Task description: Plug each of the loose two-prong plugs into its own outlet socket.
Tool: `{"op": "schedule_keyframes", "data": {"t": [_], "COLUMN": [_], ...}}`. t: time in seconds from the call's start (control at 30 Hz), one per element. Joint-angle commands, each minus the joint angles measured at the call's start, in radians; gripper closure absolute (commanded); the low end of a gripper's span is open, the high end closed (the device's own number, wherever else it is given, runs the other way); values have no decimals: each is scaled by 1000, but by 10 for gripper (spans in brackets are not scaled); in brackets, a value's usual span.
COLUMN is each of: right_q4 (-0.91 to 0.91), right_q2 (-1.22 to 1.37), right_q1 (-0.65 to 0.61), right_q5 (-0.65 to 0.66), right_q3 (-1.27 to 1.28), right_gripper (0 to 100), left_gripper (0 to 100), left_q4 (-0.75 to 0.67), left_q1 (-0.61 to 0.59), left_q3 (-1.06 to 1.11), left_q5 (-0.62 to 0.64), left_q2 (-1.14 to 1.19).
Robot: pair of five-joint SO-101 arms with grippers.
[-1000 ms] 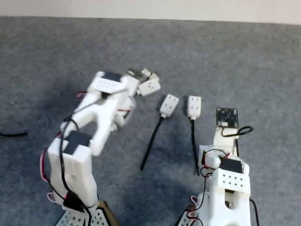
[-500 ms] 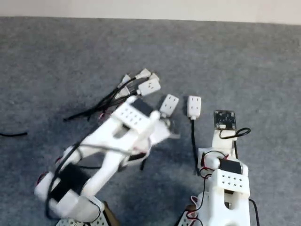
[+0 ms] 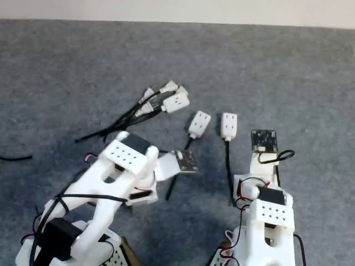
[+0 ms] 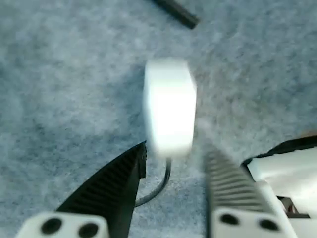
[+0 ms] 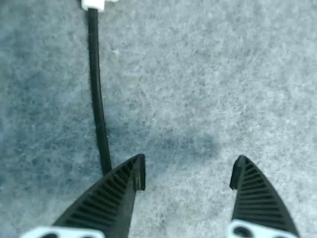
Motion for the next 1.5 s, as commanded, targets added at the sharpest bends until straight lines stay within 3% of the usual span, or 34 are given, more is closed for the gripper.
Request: {"op": "schedule_keyframes", "data": {"t": [0.0, 0.13, 0.37, 0.5, 0.7, 0.9, 1.13, 1.3, 1.47], "right_q4": [-19, -19, -19, -19, -19, -19, -19, -19, -19], "right_q2": [-22, -22, -22, -22, -21, -21, -21, -21, -21], "right_q1": [-10, -10, -10, -10, -10, -10, -10, -10, -10], "right_q5": [11, 11, 11, 11, 11, 11, 12, 14, 14], "right_q3": [-10, -10, -8, -8, -8, -8, -8, -8, -8], "right_gripper": [727, 727, 727, 727, 727, 727, 727, 727, 727], "left_gripper": [710, 735, 766, 766, 766, 766, 766, 790, 827], "left_q4": [-8, -11, -216, -284, -373, -222, -71, -51, 206], "left_q1": [-28, -58, -228, -266, -306, -320, -318, -308, -231], "left_q3": [-10, -31, -51, -48, -160, -372, -507, -510, -432], "left_q5": [-3, -32, -32, -31, 31, 46, 54, 167, 121], "left_q2": [-35, -33, -30, -19, 199, 381, 311, 255, 116]}}
